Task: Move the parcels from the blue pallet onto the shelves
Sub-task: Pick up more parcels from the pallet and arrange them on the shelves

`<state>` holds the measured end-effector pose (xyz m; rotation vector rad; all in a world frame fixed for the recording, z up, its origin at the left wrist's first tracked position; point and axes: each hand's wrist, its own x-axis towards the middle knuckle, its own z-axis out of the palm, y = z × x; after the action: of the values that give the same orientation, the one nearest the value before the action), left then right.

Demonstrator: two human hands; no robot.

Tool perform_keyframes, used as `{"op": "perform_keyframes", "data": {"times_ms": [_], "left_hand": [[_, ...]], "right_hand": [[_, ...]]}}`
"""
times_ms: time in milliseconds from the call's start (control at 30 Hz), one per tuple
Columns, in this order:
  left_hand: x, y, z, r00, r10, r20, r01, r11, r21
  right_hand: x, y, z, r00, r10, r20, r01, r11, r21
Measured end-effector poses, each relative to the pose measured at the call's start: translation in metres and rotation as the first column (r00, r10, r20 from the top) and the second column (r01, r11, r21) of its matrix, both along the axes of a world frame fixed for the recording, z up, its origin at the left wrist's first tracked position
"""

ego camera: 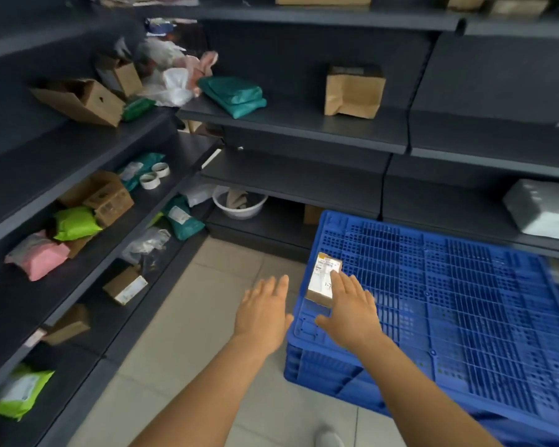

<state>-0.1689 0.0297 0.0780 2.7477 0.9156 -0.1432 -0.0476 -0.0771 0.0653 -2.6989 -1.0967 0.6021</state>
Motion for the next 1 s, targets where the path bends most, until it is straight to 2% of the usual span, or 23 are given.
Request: {"op": "perform_keyframes", "data": {"times_ms": [233,467,600,833,1000], "left_hand": [[0.078,0.005,-0.066,0.993,-0.026,-0.112,0.018,0.997,-0.070],[0.141,0.024,-0.144,0.981,-0.011,-0.194,-0.020,0.987,-0.156],[0.166,0.035,-0.185,0.979,0.040,-0.201,-0.084,0.973,-0.216],[0.183,0.050,-0.229,0.962,0.166,-0.215,-0.234,0.909,-0.345],[0.187,0.051,-0.238,0.959,0.248,-0.135,-0.282,0.868,-0.410]], "right_hand": [[0.073,-0.011,-0.065,0.983,-0.091,-0.157,0.074,0.991,-0.107],[0.126,0.013,-0.139,0.938,-0.113,-0.329,0.091,0.993,-0.081],[0.144,0.033,-0.175,0.890,-0.125,-0.439,0.127,0.992,-0.025],[0.154,0.055,-0.228,0.839,-0.175,-0.515,0.213,0.977,0.016],[0.152,0.061,-0.243,0.810,-0.188,-0.556,0.237,0.971,0.017]]}}
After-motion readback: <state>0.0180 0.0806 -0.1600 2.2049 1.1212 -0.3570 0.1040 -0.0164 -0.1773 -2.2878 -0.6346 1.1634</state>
